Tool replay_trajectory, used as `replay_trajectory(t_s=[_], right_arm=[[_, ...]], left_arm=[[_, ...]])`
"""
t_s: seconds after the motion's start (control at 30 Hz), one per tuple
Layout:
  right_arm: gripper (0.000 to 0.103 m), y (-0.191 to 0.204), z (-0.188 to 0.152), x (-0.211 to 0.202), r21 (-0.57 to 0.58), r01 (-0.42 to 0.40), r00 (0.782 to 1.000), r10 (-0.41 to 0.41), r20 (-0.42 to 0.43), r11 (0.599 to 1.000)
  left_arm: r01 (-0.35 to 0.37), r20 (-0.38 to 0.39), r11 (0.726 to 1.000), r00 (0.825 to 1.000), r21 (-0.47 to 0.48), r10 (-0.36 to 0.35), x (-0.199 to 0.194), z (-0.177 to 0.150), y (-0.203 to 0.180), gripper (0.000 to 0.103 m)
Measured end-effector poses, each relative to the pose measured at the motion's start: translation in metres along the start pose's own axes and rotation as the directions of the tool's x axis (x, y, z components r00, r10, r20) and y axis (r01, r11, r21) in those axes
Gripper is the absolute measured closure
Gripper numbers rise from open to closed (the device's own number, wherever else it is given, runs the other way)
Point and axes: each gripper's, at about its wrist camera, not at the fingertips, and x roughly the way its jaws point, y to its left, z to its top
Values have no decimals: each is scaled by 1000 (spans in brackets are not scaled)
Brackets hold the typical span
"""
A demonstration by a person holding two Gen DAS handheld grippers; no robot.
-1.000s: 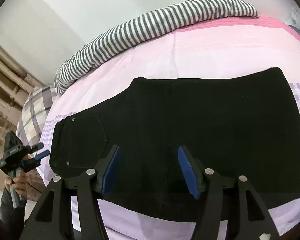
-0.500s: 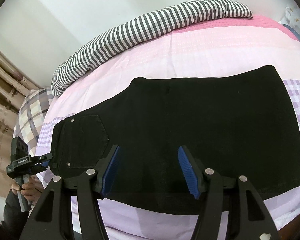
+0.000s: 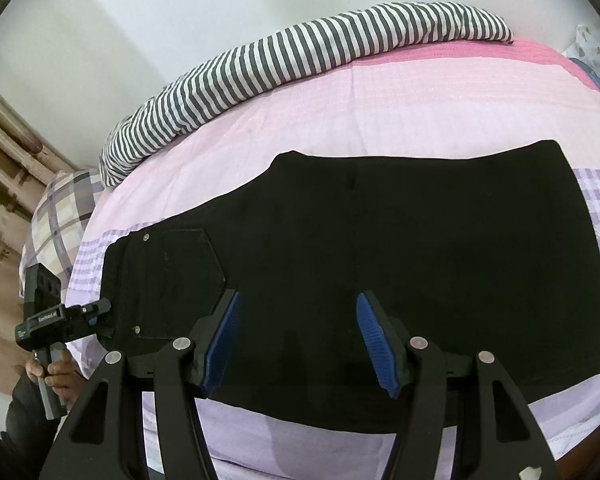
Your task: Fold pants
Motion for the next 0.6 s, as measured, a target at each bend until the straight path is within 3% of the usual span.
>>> replay_trajectory(t_s=[0.13,0.17,0.23,0.33,0.47,0.6], right_arm=[[46,2,-3,3,6,3,1000,-3,-5,1000],[46,2,-3,3,5,3,1000,-3,-5,1000],[46,3,-3,3,4,2,1000,-2,-2,1000],[46,0,-2,0,11,-3,1000,3,11,1000],[46,-8,-2,-9,31,-10,999,9,33,999],[46,-25,-3,-22,58,-6,998,2,63,998]], left_arm=[[24,14,1000,1000,-14,-24,4,5,-1,49],[4,21,1000,1000,-9,-3,5,5,-4,54],[-38,19,999,999,16,38,8,3,-8,75],[-60,43,998,997,34,59,4,2,-20,86],[-110,76,992,992,62,105,-3,0,-41,90],[-96,110,993,990,74,87,-16,0,-73,91]])
